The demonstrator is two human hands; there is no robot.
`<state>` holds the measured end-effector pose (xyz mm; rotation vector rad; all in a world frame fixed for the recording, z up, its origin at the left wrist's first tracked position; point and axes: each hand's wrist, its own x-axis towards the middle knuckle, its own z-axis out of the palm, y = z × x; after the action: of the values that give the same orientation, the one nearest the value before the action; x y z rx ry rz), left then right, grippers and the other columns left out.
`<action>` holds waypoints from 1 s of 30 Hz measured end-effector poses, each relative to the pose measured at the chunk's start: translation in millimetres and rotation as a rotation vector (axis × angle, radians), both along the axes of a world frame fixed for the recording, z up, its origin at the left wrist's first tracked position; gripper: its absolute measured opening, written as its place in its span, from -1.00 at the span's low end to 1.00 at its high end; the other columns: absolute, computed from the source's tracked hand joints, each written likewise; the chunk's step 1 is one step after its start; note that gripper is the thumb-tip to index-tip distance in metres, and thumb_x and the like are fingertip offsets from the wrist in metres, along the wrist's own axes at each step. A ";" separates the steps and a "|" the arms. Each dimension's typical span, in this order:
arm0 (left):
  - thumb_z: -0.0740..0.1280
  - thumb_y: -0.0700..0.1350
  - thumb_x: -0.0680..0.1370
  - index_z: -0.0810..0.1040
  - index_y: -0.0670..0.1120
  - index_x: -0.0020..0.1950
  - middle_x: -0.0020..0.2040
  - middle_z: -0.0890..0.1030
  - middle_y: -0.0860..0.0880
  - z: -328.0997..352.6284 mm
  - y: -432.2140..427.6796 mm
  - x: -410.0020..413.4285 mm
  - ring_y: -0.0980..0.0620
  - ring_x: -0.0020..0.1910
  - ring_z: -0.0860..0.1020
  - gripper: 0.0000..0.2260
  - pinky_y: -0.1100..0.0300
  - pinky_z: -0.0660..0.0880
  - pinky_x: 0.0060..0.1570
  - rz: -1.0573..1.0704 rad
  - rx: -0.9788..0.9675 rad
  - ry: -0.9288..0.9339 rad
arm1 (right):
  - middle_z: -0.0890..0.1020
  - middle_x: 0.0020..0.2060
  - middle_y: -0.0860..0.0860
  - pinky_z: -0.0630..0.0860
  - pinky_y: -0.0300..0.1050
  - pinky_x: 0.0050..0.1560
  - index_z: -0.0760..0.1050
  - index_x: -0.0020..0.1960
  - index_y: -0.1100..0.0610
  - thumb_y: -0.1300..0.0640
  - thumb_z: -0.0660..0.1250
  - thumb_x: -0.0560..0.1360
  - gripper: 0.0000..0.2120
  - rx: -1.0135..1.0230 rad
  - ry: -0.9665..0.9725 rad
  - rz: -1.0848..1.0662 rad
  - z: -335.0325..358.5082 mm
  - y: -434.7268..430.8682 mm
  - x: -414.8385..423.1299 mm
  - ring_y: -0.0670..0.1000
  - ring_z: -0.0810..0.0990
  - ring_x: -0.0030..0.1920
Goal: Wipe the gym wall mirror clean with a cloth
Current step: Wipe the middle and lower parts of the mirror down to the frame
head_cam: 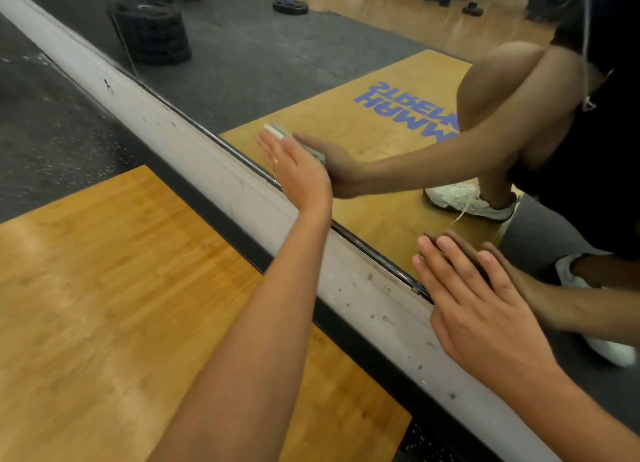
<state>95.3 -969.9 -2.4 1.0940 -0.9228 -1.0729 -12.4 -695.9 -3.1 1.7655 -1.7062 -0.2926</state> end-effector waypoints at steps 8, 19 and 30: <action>-0.04 0.03 0.76 -0.05 -0.08 0.70 0.71 -0.02 0.00 -7.5 13.0 -4.5 0.05 0.68 -0.01 -0.48 -0.06 0.10 0.63 -0.078 -0.337 -0.164 | 0.02 0.66 0.19 -0.24 0.15 0.63 0.14 0.63 0.26 0.07 0.15 0.59 -0.34 -0.011 0.044 -0.011 0.9 -3.6 -2.1 0.16 -0.02 0.67; -0.03 -0.01 0.78 -0.05 -0.05 0.70 0.71 -0.04 0.06 3.6 56.8 -22.0 0.09 0.67 -0.08 -0.51 0.14 -0.06 0.63 -0.079 -0.123 -0.019 | -0.05 0.67 0.20 -0.28 0.14 0.62 0.02 0.65 0.27 0.25 0.19 0.51 -0.25 -0.007 0.079 0.020 -2.0 1.7 -7.5 0.17 -0.08 0.67; -0.08 0.05 0.76 -0.06 0.02 0.71 0.71 -0.02 0.08 -17.8 42.3 -17.6 0.06 0.67 0.02 -0.49 -0.04 0.06 0.63 -0.072 0.118 0.032 | 0.12 0.64 0.21 -0.20 0.17 0.63 0.24 0.59 0.27 0.20 0.04 0.49 -0.35 0.005 -0.097 0.050 -6.1 5.0 -6.3 0.18 0.02 0.66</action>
<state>77.6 -927.5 -20.2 1.1442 -0.8875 -1.2135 -18.7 -690.9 -9.2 1.8504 -1.7264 -0.1921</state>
